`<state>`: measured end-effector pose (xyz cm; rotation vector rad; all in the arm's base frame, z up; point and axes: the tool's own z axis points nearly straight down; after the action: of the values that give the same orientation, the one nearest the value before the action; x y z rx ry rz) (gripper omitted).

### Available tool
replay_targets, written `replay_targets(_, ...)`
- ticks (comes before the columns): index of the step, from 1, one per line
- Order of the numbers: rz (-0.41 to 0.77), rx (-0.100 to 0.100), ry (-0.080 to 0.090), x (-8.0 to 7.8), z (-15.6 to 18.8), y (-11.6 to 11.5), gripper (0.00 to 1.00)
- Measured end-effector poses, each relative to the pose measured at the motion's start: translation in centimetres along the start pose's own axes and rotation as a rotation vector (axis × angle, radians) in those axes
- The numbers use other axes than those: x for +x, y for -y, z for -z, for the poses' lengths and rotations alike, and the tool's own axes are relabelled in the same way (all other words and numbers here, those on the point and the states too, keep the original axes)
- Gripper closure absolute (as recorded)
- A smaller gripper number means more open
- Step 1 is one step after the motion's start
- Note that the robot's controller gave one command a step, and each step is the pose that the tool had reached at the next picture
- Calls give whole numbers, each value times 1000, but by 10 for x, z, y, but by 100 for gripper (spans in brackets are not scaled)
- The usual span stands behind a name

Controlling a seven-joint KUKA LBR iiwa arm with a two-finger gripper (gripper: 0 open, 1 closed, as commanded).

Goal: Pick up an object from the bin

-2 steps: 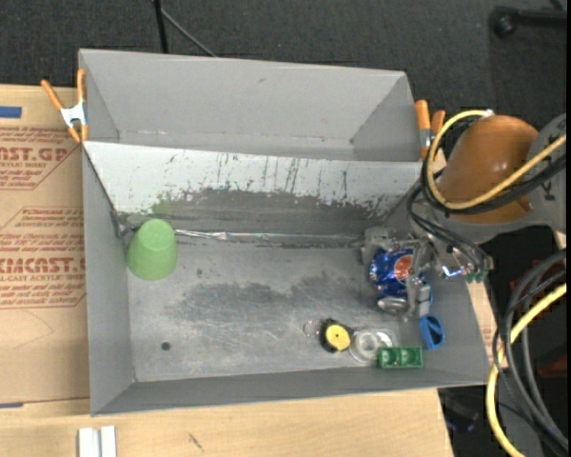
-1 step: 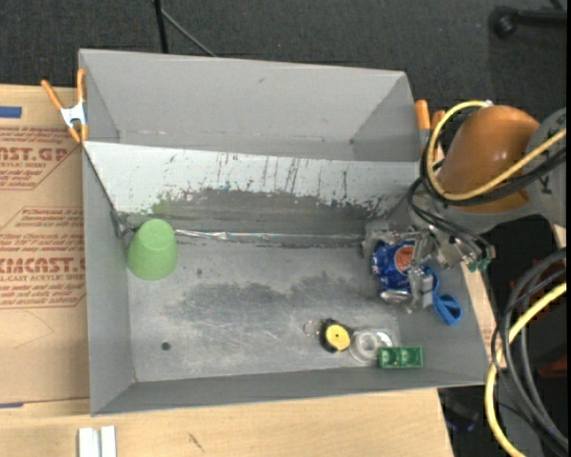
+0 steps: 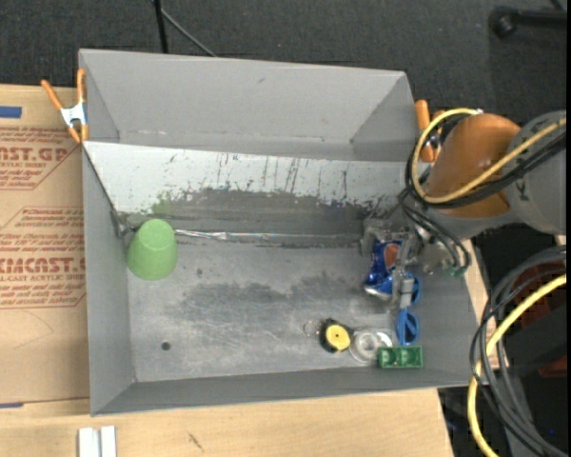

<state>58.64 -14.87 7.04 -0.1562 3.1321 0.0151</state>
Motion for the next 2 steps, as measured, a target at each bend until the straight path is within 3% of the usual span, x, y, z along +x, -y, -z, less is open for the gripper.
replay_targets(1, -120, -1, 10, 37, 2, -6, 0)
replay_targets(2, -117, -8, 2, 38, 2, -9, 100)
